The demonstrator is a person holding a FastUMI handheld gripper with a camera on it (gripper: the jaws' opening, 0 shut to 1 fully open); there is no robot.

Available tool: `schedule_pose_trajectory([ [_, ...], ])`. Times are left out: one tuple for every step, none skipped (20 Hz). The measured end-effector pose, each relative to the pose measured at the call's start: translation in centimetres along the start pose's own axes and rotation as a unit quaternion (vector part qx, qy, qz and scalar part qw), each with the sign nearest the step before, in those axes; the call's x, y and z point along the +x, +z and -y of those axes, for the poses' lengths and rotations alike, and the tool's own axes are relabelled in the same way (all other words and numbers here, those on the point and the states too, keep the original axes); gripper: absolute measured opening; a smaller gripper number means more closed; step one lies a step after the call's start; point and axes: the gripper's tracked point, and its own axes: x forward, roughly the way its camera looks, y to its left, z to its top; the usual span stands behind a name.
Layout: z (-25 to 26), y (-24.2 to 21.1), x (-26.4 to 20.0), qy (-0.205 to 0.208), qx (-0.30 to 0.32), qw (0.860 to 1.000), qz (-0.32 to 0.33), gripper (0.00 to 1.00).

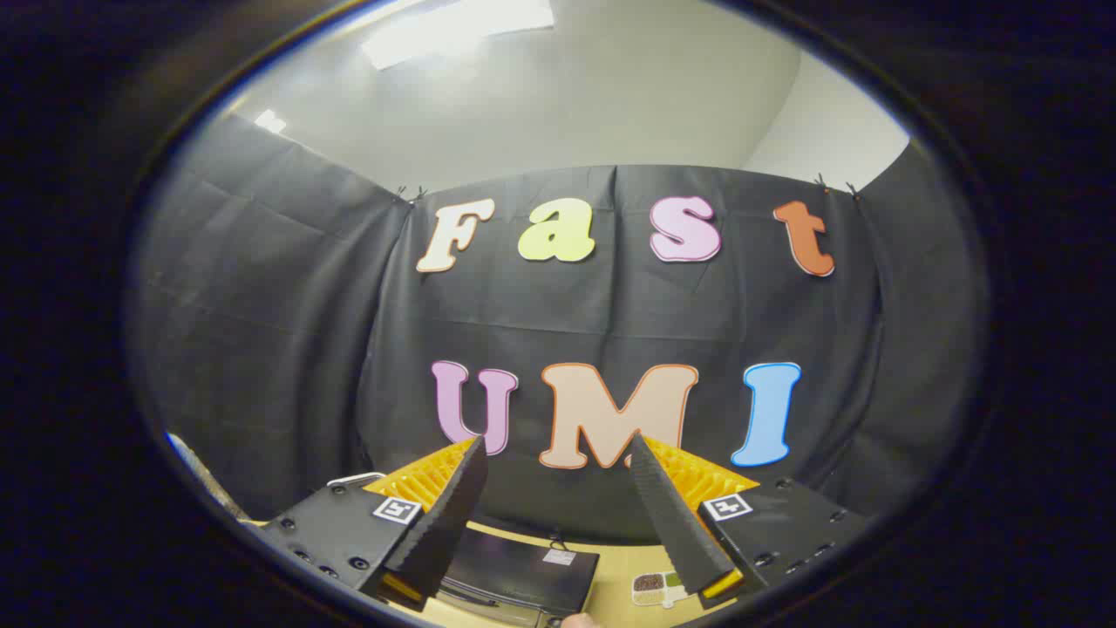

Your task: Open the toaster oven, put the food inside, and close the toaster oven door.

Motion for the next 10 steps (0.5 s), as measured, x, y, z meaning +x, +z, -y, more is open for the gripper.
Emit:
schedule_pose_trajectory([
  [-0.6,-0.2,0.2,0.003,0.002,1.0,-0.003,1.0],
  [-1.0,-0.4,0.5,0.005,0.005,1.0,-0.005,1.0],
  [-1.3,-0.6,1.0,0.006,0.009,1.0,-0.007,1.0],
  [-1.5,-0.8,1.4,0.007,0.012,1.0,-0.009,1.0],
  [-1.8,-1.2,1.7,0.007,0.015,1.0,-0.013,1.0],
  [-2.1,-1.5,1.9,0.008,0.017,1.0,-0.016,1.0],
  [-2.4,-2.0,2.4,0.009,0.018,1.0,-0.02,1.0],
  [-2.8,-2.6,2.7,0.009,0.017,1.0,-0.023,1.0],
  [-3.1,-3.4,2.9,0.009,0.015,0.999,-0.03,1.0],
  [-3.5,-4.3,3.1,0.011,0.014,0.999,-0.036,1.0],
])
